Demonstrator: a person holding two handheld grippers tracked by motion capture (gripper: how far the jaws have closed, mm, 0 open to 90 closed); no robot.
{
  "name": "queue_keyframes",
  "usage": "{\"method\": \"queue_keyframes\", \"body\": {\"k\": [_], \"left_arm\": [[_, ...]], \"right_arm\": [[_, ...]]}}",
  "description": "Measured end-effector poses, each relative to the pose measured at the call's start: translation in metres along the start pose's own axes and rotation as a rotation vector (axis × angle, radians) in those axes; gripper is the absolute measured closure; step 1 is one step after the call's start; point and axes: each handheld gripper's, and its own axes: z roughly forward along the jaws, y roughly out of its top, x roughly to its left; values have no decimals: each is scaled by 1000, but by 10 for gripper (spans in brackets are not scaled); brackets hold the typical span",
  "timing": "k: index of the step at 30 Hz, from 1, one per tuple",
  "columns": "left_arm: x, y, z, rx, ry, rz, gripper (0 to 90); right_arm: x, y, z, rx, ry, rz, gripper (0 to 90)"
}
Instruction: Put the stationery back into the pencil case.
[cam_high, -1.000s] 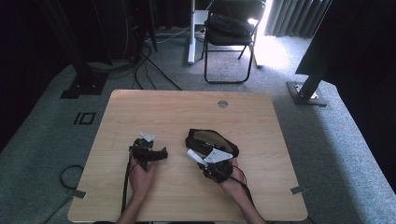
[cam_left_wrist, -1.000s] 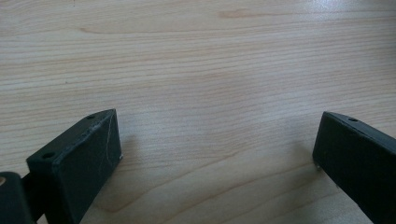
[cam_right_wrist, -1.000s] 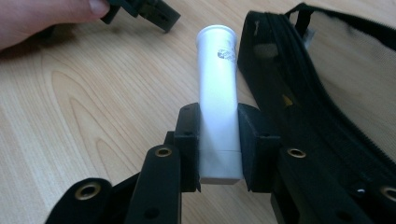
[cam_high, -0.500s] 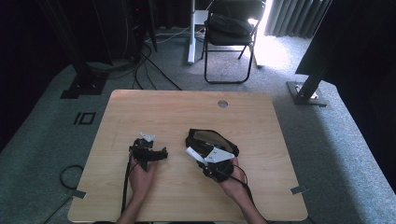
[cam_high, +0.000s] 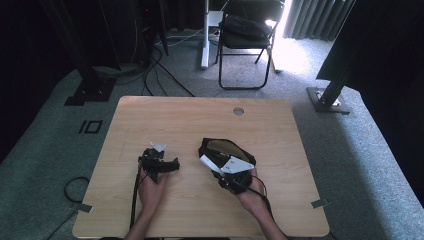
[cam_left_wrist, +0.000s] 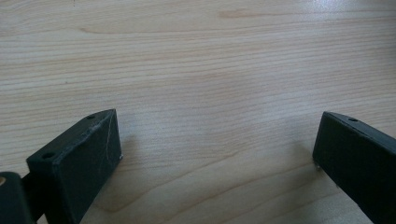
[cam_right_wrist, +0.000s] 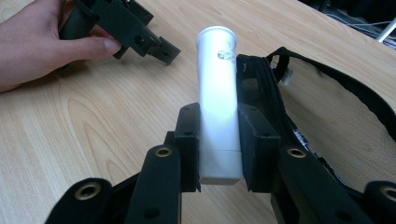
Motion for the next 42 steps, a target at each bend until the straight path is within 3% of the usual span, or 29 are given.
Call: {"method": "queue_keyframes", "body": {"k": [42], "left_arm": [[0, 0, 0, -1, 0, 0, 13]], "right_arm": [[-12, 6, -16, -44, -41, 13, 714]]}}
